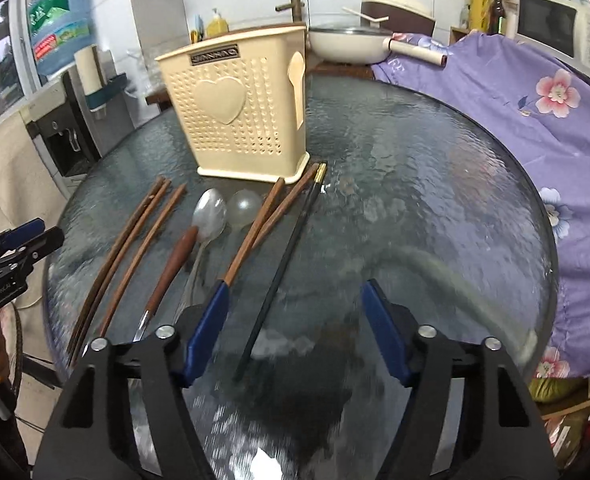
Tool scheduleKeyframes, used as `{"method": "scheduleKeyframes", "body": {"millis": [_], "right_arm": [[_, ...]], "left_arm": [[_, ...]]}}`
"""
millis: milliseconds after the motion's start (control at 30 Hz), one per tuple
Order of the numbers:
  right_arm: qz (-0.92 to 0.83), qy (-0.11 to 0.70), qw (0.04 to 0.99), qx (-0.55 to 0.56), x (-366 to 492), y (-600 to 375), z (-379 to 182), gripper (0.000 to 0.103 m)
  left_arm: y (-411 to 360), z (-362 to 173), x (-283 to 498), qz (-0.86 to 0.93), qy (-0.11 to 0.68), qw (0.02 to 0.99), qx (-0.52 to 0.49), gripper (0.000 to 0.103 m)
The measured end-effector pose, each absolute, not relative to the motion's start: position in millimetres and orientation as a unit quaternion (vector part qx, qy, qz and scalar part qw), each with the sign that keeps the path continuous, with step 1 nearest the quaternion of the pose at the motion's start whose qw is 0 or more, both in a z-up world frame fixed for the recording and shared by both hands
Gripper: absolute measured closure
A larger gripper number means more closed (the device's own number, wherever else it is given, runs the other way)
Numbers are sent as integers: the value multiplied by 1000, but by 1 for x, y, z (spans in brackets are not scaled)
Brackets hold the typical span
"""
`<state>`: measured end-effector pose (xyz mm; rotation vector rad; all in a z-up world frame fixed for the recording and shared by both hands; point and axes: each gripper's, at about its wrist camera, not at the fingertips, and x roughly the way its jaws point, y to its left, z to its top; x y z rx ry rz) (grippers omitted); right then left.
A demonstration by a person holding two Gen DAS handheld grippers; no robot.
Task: Organize utensils
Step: 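Move the right tool to a black gold-tipped chopstick while the left tool approaches a wooden chopstick, then close the right tool on the black chopstick while the left tool grasps a wooden chopstick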
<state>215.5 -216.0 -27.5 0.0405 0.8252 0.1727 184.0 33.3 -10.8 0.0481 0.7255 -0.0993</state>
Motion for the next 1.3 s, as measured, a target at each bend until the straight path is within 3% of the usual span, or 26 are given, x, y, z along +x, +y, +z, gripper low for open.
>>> {"method": "scheduleKeyframes", "body": {"millis": [200, 467, 1100, 1300], "right_arm": [[76, 440, 894, 45, 274, -223, -33, 60], [65, 478, 874, 59, 320, -216, -49, 77], [54, 488, 871, 19, 343, -214, -64, 90], [59, 484, 873, 0, 336, -214, -66, 90]], "left_arm": [[38, -18, 225, -79, 404, 911, -2, 53], [43, -27, 256, -91, 434, 896, -29, 54], [32, -37, 278, -100, 453, 886, -10, 55], [29, -45, 280, -99, 460, 882, -1, 62]]}}
